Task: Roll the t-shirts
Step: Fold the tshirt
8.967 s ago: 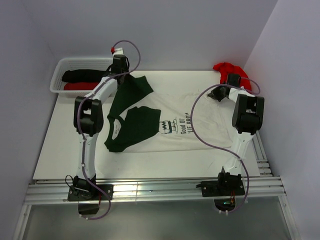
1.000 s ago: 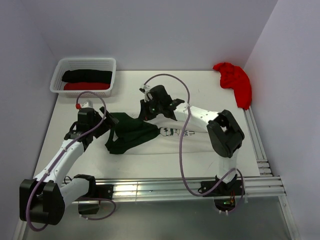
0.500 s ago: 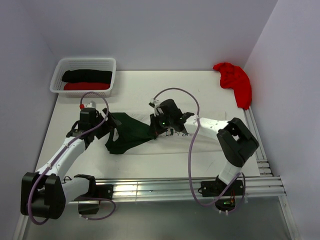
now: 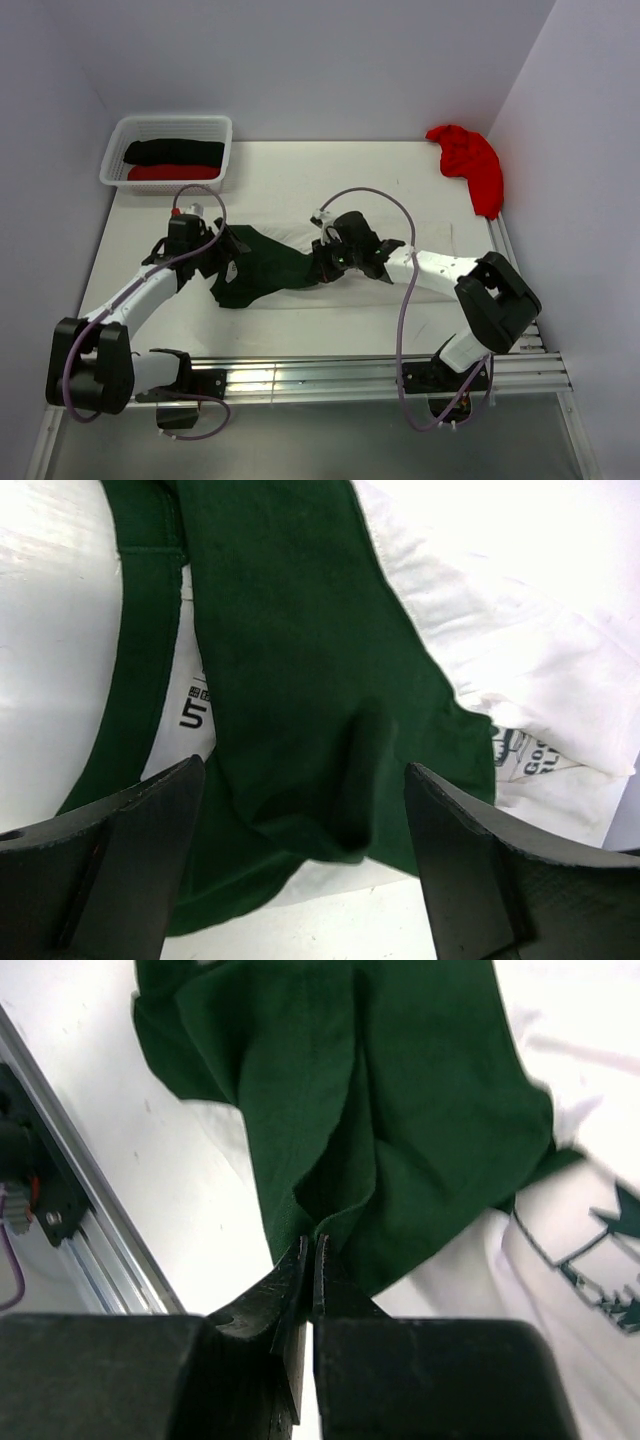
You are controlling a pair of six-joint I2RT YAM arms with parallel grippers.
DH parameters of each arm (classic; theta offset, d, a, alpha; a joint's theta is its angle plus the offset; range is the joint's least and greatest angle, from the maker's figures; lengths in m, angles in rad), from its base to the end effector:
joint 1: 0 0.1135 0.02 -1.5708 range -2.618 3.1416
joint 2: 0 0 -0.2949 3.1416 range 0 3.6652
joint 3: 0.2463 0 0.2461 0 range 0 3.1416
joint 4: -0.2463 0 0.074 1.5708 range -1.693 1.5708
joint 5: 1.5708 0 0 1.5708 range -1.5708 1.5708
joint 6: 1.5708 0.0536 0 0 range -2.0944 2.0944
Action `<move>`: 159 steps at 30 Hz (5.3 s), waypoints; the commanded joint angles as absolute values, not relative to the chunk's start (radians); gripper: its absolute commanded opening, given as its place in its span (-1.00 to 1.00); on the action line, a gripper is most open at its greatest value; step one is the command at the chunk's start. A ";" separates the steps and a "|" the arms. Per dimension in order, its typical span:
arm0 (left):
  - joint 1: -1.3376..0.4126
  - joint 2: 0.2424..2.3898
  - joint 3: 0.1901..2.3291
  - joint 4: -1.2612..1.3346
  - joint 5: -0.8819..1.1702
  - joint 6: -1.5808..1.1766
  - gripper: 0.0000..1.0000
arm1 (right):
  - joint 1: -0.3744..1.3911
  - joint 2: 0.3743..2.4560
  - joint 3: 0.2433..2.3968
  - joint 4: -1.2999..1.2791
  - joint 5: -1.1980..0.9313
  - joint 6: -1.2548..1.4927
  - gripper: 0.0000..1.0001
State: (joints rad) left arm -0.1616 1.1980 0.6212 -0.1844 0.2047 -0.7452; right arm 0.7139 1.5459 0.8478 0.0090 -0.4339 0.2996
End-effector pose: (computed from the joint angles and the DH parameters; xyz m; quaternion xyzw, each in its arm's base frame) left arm 0.2321 -0.0489 0.2210 -0.2245 0.8873 -0.2560 0.3111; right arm 0.2337 0.2323 0.2229 -0.2715 0.8454 0.3724 0.2699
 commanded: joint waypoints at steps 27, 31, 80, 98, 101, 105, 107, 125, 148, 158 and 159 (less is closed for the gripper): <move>-0.226 1.523 0.815 0.023 0.264 -0.836 0.68 | 0.723 1.675 0.936 0.233 -0.511 0.440 -0.07; -0.225 1.574 0.810 0.069 0.290 -0.874 0.68 | 0.729 1.767 1.024 0.241 -0.520 0.474 -0.07; -0.210 1.600 0.867 -0.190 0.126 -0.792 0.69 | 0.954 1.643 0.876 0.278 -0.532 0.558 -0.34; -0.212 1.559 0.873 -0.210 0.129 -0.781 0.69 | 0.833 1.864 0.985 0.414 -0.655 0.649 -0.39; -0.212 1.559 0.877 -0.213 0.130 -0.779 0.69 | 0.834 1.876 0.898 0.495 -0.672 0.690 -0.39; -0.212 1.557 0.887 -0.215 0.133 -0.778 0.69 | 0.851 1.836 0.776 0.567 -0.666 0.733 -0.39; -0.212 1.557 0.890 -0.216 0.133 -0.776 0.69 | 0.874 1.801 0.729 0.597 -0.654 0.747 -0.40; -0.212 1.393 0.977 -0.385 0.083 -0.709 0.86 | 0.907 1.585 0.747 0.267 -0.411 0.667 -0.17; -0.192 1.569 0.936 -0.173 0.020 -0.747 0.65 | 0.557 1.747 0.877 0.259 -0.284 0.818 0.17; -0.181 1.612 0.960 -0.179 -0.043 -0.724 0.44 | 0.566 1.807 0.903 0.292 -0.302 0.835 0.11; -0.181 1.614 0.962 -0.178 -0.043 -0.723 0.42 | 0.574 1.815 0.908 0.291 -0.302 0.836 0.10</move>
